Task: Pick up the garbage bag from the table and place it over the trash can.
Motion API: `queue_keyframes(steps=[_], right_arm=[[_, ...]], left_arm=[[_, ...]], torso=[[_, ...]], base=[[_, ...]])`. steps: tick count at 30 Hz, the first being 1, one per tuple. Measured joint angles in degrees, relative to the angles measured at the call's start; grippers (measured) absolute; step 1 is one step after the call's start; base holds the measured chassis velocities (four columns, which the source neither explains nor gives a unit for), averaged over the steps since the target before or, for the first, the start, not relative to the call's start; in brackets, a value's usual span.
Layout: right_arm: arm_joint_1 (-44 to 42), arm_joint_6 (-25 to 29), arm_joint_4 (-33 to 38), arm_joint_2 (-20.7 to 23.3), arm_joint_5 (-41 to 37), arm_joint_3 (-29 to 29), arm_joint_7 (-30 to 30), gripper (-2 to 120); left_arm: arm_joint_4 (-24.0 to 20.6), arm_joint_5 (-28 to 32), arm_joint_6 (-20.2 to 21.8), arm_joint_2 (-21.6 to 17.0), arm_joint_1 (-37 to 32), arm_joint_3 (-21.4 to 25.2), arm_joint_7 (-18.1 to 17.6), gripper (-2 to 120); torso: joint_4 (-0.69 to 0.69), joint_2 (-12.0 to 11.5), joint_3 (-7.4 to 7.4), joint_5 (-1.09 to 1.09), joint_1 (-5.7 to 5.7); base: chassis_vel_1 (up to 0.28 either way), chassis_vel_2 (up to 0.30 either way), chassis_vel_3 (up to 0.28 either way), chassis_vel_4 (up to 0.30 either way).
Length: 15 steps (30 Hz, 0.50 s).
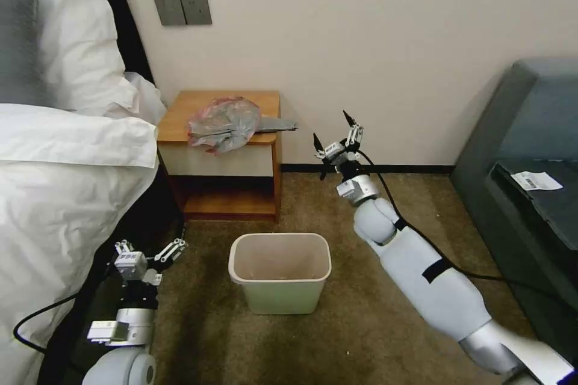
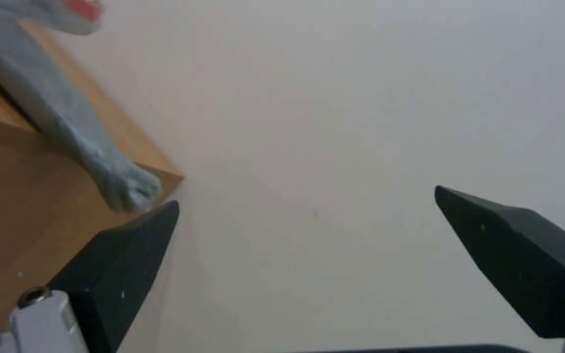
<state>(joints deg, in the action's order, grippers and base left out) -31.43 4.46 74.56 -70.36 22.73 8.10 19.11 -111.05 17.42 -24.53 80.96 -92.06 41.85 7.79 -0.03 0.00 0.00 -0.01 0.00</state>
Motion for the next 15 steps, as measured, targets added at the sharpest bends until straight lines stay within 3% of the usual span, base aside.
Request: queue_keyframes(steps=[2,11,15], right_arm=[[5.0,-0.5,-5.4,-2.0,1.4,4.1,-0.5,100],[6.5,-0.6,-7.1,-2.5,1.5,5.5,-0.9,100],[10.6,-0.6,-9.9,-3.0,-3.7,9.7,-3.3,100]], left_arm=[[0.0,-0.2,0.0,0.4,0.1,-0.1,-0.1,97],[0.2,-0.5,-0.2,1.0,0.2,-0.1,-0.2,97],[0.3,-0.5,-0.3,1.1,0.1,-0.1,-0.2,97]], torso=[[0.10,0.0,0.01,0.00,0.00],[-0.01,0.0,0.00,0.01,0.00],[0.02,0.0,0.01,0.01,0.00]], base=[[0.000,0.000,0.000,0.000],[0.000,0.000,0.000,0.000],[0.000,0.000,0.000,0.000]])
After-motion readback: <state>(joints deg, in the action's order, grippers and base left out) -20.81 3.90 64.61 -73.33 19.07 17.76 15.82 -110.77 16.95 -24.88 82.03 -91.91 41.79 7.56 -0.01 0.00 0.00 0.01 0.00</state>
